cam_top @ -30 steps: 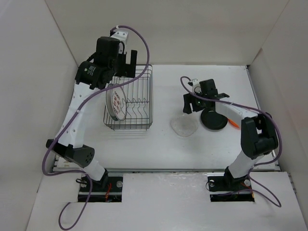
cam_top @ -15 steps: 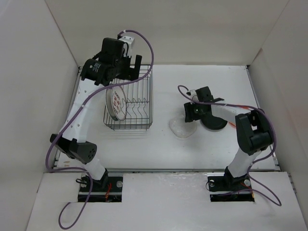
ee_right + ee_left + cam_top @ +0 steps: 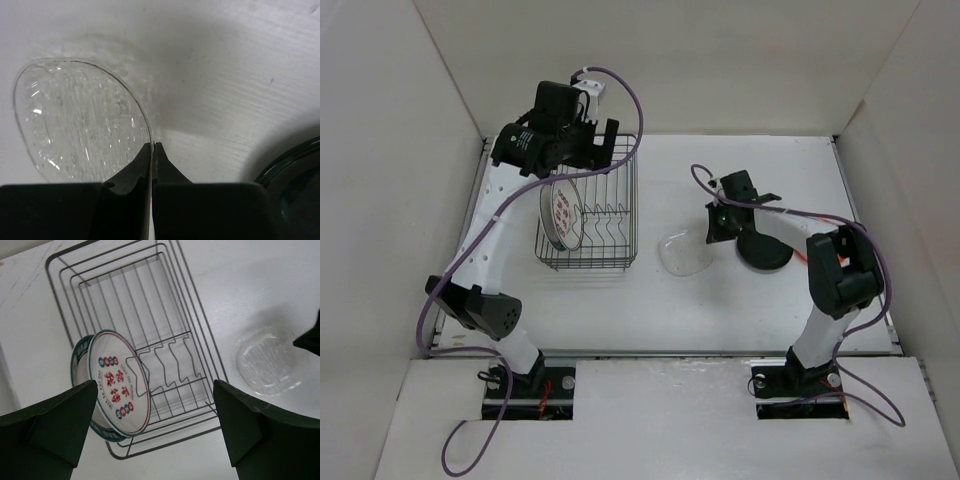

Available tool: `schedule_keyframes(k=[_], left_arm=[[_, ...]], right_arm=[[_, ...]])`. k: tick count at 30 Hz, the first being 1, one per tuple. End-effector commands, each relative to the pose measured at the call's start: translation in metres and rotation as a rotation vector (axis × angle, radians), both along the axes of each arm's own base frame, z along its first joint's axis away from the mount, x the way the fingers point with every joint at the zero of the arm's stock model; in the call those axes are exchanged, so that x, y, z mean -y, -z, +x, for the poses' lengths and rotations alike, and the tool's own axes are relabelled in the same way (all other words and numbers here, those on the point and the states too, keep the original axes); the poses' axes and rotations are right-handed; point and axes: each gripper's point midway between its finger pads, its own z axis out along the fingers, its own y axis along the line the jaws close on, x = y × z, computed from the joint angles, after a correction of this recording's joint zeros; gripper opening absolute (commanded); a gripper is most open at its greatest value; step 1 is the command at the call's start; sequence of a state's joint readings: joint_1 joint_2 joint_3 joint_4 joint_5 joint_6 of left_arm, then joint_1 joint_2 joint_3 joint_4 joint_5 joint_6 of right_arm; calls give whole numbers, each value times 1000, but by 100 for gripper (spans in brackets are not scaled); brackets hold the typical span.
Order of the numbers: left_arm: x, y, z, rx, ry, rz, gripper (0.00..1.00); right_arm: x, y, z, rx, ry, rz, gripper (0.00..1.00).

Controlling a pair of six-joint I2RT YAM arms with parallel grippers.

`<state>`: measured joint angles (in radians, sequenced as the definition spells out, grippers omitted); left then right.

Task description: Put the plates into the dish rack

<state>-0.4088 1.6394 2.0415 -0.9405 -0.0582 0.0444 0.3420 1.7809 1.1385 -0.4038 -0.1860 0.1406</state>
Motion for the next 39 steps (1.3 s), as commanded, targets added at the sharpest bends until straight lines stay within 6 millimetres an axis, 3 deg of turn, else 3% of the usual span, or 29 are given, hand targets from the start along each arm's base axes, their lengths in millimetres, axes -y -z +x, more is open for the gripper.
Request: schedule_keyframes(k=[1,3,4,6,7,9,12,13,15,19,23,24,27,31,32,36,37,38,39], left_arm=[[24,-25,4,67,107,-87,100],[38,-31,7,72,171,-121,100],[45,-35,7,73,202,-143,100],[66,-40,7,84,316,-194,100],[74,-40,8,83,348,-216,100],[92,-41,4,91,436,-259,100],[110,-27,7,85,492,-259,100],[116,-29,4,90,513,-266,100],[125,-16,6,64,541,-262,100],[134,-4,4,20,585,-287,100],[146,0,-8,-21,655,-326,90],[147,1,-12,-29,679,-329,81],[153,13,-20,-80,736,-347,77],[161,19,-32,-123,822,-383,51],[163,18,-35,-127,836,-394,37],[164,13,-39,-134,852,-413,1],[162,15,-35,-134,824,-400,0],[157,10,-31,-111,763,-388,0],[157,18,-32,-147,743,-401,0]], right_arm=[[-2,-65,35,151,153,36,0],[-13,-100,40,249,178,69,0],[-18,-134,39,325,201,123,0],[-34,-168,33,412,174,191,0],[-36,-198,30,488,187,244,0],[-39,-220,25,552,195,279,0],[-45,-254,13,641,183,350,0],[-43,-255,10,653,194,343,0],[-39,-279,7,724,208,381,0],[-32,-294,3,769,228,398,0],[-30,-308,0,812,230,429,0],[-31,-307,-3,810,222,433,0],[-33,-315,-2,833,212,458,0],[-37,-316,-3,831,191,489,0],[-37,-322,-4,842,195,506,0],[-40,-321,-6,840,177,518,0],[-43,-323,-7,843,162,530,0],[-44,-323,-8,840,154,534,19],[-45,-319,-5,830,154,527,58]])
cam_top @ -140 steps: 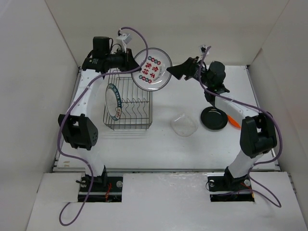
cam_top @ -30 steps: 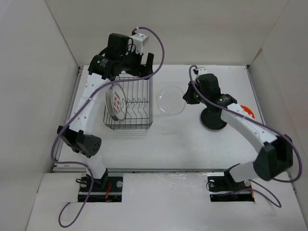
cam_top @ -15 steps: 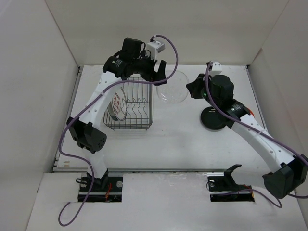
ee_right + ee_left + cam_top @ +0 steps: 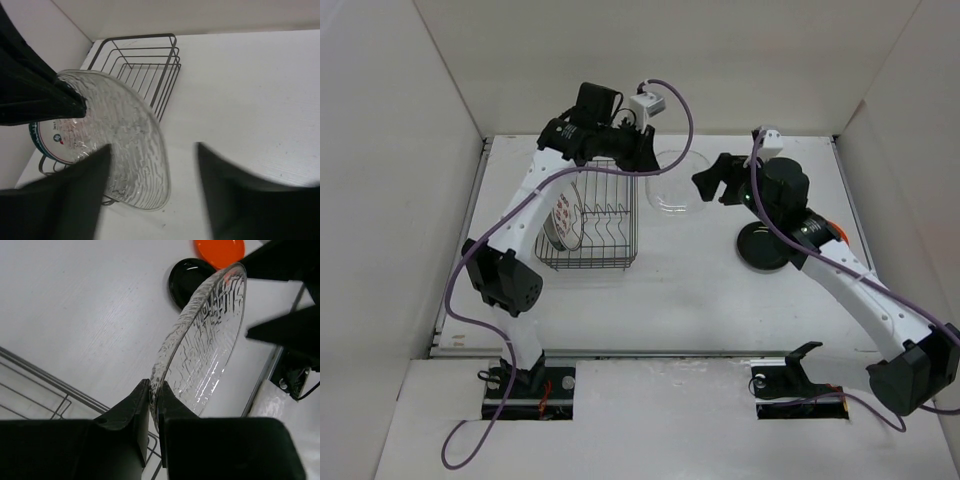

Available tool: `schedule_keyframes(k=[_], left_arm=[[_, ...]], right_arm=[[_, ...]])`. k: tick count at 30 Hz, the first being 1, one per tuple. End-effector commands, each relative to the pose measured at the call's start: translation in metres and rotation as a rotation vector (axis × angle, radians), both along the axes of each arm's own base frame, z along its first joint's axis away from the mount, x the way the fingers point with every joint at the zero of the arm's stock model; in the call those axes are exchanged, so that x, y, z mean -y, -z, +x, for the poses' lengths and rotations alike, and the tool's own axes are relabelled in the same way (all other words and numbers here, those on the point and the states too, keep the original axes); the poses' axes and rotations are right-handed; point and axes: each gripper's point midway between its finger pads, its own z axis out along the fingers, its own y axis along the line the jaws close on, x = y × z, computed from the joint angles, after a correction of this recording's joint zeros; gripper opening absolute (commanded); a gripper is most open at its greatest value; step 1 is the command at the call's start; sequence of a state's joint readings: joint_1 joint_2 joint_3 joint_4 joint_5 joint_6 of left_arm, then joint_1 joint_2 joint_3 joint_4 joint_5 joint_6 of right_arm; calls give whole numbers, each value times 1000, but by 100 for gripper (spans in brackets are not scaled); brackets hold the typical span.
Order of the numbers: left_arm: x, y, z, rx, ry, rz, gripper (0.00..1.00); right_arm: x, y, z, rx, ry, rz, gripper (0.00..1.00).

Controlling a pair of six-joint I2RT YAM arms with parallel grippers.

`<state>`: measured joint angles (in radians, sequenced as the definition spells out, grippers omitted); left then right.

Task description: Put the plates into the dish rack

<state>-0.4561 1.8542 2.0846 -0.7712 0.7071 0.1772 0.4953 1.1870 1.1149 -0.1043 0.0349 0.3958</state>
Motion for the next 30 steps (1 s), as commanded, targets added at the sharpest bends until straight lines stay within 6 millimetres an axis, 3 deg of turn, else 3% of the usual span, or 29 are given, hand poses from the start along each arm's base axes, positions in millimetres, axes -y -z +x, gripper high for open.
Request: schedule_keyframes(k=[1,2,3,4,5,7,8,12,15,18,20,30], left_arm=[[-6,-19,-7,38,-93,-7,0],[-17,-14,0,45,-176,29,0],[-30,-21,6,76,-268,53,0],[-55,-13,21,117,-435,148,0],[-67,-21,20,138,-531,161,0],[-96,-17,21,147,-668,239,0],[-122,-8,21,149,-783,327,0],[-161,18,8,110,-936,474,0],[-183,35,1,112,-1026,557,0],[-197,48,-2,104,-1081,599,0],[-202,46,-3,114,-1109,603,0],[-211,63,5,140,-1174,653,0]], right_arm=[[-11,-40,-2,117,-47,81,99],[-6,-25,2,78,-17,57,99],[-2,-21,3,66,7,46,99],[-1,-17,3,56,27,36,99],[8,-14,7,47,80,22,99],[10,1,7,-2,103,-16,99],[11,8,9,-27,118,-36,99],[15,28,11,-105,176,-90,99],[15,28,11,-105,176,-90,99],[11,36,10,-123,169,-93,99],[11,36,10,-123,169,-93,99],[7,51,14,-147,156,-118,99]])
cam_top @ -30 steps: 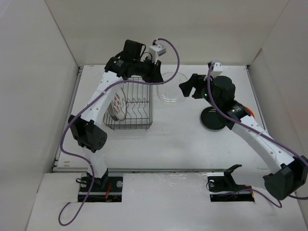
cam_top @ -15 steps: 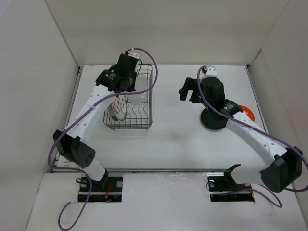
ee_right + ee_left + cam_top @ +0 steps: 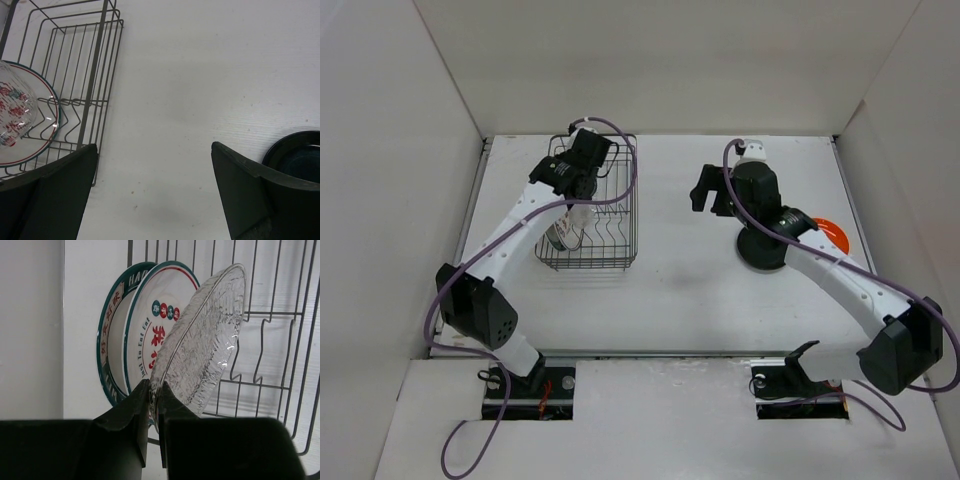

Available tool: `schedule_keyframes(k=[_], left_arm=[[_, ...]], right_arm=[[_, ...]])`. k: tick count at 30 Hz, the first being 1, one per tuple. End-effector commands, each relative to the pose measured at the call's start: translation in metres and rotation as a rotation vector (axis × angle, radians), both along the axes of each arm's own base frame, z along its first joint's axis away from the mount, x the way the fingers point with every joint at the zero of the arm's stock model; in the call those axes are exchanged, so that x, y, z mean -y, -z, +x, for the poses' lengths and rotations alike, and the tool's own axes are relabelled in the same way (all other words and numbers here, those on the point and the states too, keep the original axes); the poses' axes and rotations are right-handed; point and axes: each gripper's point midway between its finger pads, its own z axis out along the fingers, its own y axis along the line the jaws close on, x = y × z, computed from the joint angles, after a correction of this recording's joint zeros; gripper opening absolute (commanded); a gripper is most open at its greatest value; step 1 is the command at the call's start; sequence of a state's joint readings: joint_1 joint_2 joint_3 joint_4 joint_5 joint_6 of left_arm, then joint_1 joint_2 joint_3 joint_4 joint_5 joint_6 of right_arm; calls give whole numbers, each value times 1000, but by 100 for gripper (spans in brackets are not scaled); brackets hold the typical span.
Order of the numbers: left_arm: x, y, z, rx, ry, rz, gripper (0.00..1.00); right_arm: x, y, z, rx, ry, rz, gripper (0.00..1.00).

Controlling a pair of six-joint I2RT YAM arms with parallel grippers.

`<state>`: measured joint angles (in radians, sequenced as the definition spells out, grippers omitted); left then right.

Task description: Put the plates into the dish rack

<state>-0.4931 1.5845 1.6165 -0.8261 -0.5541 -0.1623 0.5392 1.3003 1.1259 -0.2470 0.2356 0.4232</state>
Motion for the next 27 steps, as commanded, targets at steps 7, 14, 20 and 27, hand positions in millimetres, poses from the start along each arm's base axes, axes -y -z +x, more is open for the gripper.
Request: schedule_keyframes(k=[7,14,20,27], left_arm=[[-7,17,7,27,-64,28,0],[0,43,11,-27,-53,27,0],[15,60,10,-91,6,-21,22],[34,38,8,-77,94,-114,74]], right_arm=[[-5,-15,2,39,-2,21,99],[16,-9,8,32,65,17,99],[66,11,0,-58,275,28,99],[150,92,-42,-207,518,109,99]])
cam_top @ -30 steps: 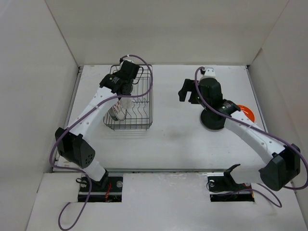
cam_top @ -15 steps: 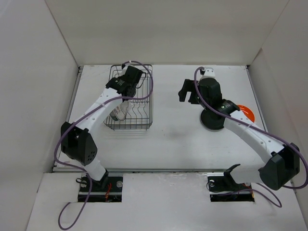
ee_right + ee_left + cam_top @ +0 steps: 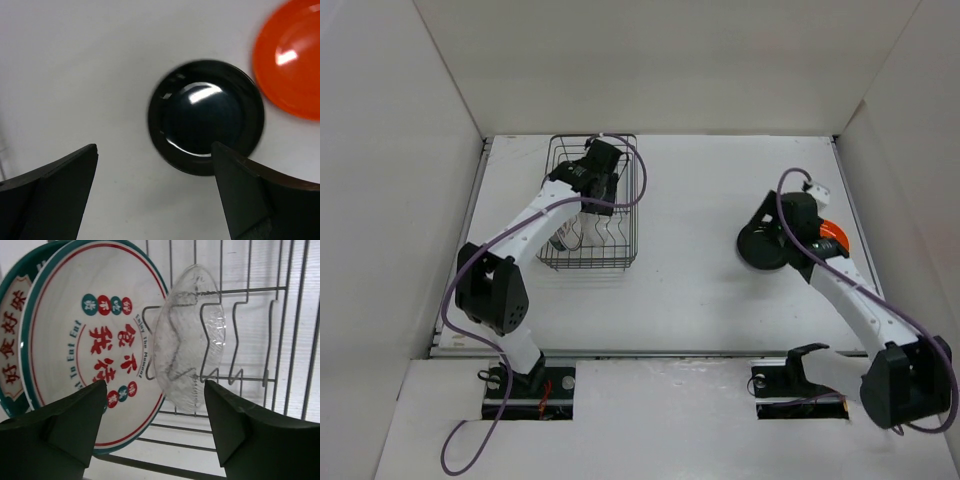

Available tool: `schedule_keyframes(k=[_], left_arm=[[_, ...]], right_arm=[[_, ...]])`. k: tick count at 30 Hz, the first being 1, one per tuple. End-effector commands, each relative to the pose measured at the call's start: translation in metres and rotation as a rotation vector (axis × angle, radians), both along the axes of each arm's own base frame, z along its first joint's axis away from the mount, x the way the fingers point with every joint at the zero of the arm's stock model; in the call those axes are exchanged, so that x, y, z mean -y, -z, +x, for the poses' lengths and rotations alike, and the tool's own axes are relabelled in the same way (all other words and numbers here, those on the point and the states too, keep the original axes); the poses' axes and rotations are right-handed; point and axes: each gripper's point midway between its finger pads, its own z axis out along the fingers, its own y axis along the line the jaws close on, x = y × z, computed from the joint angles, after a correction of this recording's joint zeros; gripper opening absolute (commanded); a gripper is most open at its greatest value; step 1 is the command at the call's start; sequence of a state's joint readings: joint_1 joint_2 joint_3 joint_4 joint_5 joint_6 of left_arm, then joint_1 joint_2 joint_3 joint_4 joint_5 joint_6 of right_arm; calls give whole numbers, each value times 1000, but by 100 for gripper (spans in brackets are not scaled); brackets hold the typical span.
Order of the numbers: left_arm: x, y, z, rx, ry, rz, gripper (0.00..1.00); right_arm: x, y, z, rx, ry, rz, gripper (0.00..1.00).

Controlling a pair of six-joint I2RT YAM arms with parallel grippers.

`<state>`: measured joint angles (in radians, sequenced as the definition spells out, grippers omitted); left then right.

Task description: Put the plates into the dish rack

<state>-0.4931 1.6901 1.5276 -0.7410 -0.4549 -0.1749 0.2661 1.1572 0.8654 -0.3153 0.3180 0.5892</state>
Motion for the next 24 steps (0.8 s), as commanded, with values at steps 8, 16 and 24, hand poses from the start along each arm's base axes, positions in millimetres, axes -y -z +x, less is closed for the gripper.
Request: schedule_keyframes(k=[8,16,24], left_arm=[[58,-133,12,222,298,-258,100],[100,-209,22,348,474,-416,100],[121,-183,27,284,530,-469,100]], right_arm=[[73,64,-61,-118,305,176,94],[80,106,-41,-285,269,159,82],[82,120,-27,-363,253,132,64]])
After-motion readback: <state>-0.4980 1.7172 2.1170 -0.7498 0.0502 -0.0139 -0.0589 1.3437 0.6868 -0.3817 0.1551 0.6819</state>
